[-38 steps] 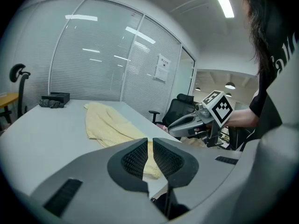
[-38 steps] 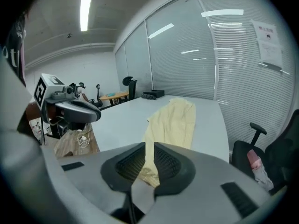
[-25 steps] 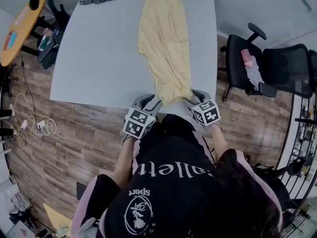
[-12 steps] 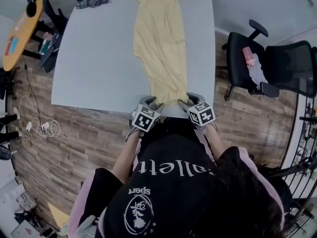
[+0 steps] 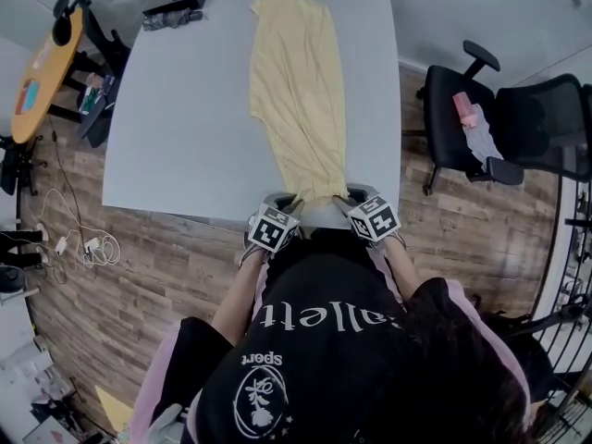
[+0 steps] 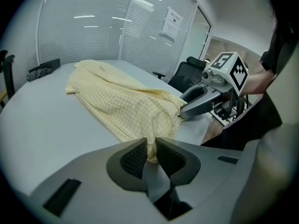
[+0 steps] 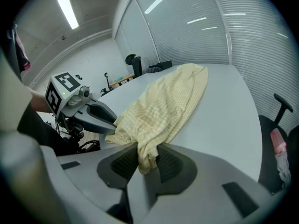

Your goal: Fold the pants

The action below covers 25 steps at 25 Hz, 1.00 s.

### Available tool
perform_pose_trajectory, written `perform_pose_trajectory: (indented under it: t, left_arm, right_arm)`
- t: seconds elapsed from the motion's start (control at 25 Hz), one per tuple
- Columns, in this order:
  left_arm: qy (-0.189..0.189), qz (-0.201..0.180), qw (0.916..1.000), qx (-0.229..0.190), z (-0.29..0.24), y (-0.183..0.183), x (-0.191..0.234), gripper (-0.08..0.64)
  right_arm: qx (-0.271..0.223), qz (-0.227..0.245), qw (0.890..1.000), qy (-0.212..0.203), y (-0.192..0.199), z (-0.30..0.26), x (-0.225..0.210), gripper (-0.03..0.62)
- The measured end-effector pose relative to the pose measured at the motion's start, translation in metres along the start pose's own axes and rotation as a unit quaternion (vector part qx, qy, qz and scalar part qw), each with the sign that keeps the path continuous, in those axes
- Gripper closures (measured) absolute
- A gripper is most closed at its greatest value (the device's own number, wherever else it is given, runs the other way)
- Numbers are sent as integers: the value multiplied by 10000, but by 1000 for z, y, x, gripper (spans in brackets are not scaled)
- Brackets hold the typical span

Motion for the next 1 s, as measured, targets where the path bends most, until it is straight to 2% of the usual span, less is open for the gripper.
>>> perform_pose_trajectory:
  t: [0.16,0.44,0.68,1.0]
  left_arm:
    - [-9,-72,9998,-205,9,-1,-4,498]
    - [52,214,9930,-1162,47,-19,-3,508]
    - [-132,-209,9854,-1682,83,-48,-12,512]
    - [-160,-665,9642,-2560,135,-84,-34,512]
  right_arm:
    - [-130,347,9993,-11,-15,9,5,497]
    - [-946,380,9947,139,-48,38,9,502]
    - [-1541,269,9876,159,-80,67,13,505]
    - [-2373,149,9713,114,-114,122,23,508]
Point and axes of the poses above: the fingertips, and each gripper's own axes: z backward along the fingers, x to its left, y out of its underside, the point moved 10 cm from there along z, backward along the fingers, and after that the axes turned 7 degrees about y, right-handed, at the moved point
